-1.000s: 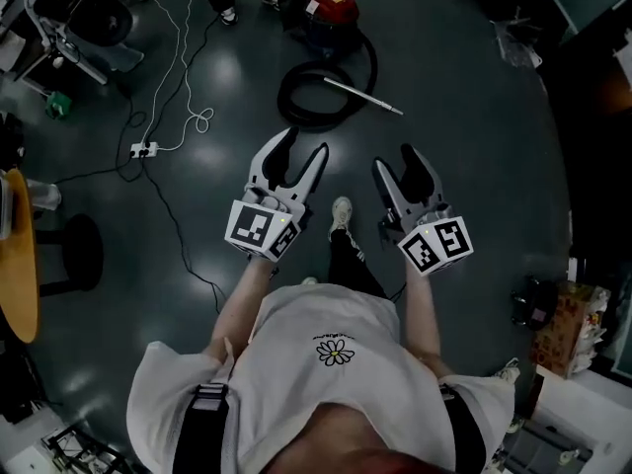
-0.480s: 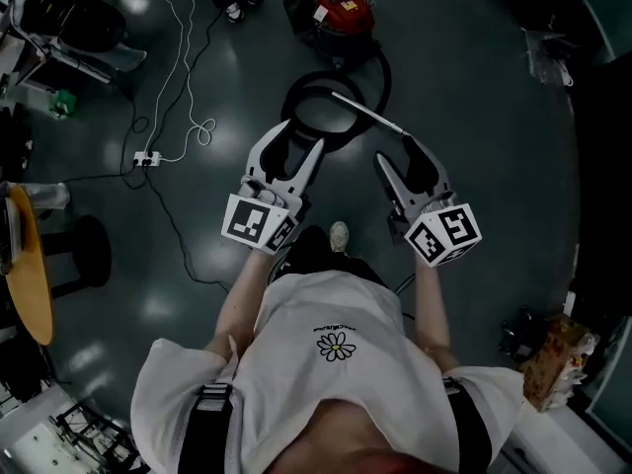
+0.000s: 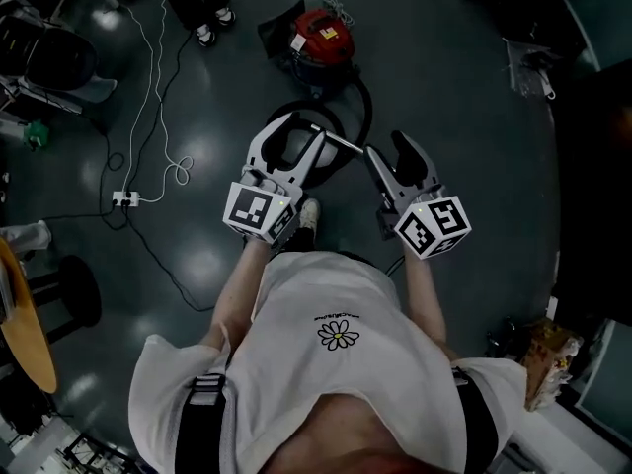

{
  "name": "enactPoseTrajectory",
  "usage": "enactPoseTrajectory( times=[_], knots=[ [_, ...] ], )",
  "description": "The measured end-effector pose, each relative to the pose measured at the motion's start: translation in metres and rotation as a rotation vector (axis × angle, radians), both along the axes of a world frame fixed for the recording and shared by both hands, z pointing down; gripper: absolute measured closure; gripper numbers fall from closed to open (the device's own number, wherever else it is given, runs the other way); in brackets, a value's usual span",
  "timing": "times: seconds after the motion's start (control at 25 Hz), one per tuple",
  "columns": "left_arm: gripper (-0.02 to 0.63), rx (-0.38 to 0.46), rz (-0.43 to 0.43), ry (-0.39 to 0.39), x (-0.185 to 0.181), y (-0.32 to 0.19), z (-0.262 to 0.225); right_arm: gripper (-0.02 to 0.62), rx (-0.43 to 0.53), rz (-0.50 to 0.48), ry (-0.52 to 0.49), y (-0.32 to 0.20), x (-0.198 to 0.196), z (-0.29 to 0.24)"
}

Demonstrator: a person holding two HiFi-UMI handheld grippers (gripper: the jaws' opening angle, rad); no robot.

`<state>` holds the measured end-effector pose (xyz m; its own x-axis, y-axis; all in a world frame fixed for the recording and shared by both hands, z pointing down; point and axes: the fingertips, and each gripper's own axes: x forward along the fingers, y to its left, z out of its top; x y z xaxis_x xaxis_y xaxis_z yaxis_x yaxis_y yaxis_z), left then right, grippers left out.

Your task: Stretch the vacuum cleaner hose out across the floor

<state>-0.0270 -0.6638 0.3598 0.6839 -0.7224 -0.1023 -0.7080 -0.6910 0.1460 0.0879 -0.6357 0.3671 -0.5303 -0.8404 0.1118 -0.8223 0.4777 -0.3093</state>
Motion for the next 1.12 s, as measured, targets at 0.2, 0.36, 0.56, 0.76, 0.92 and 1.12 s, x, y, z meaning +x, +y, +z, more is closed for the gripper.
enactPoseTrajectory(
  times=[0.2,0.36,0.56,0.76,0.92,1.12],
  knots=[
    [0.587,0.014,-0.012,-0.083,0.004,-0.074,0.003,0.555,0.017,0.09,0.139,-0.067,0.009,0.0],
    [0.6,-0.012,-0.03,-0.125,0.01,-0.109,0.018,0.58,-0.024,0.0,0.17,-0.103,0.004,0.021],
    [0.599,-0.055,-0.069,-0.109,0.019,-0.152,0.037,0.579,-0.109,-0.112,0.154,-0.149,0.007,0.053],
    [0.597,-0.146,-0.077,-0.098,0.029,-0.209,0.111,0.442,-0.246,-0.324,0.334,-0.197,0.008,0.164],
    [0.448,-0.244,-0.025,-0.132,0.045,-0.26,0.246,0.28,-0.326,-0.4,0.491,-0.242,0.029,0.343],
    [0.44,-0.292,0.009,-0.186,0.054,-0.293,0.473,0.281,-0.591,-0.575,0.686,-0.25,0.06,0.646]
  ],
)
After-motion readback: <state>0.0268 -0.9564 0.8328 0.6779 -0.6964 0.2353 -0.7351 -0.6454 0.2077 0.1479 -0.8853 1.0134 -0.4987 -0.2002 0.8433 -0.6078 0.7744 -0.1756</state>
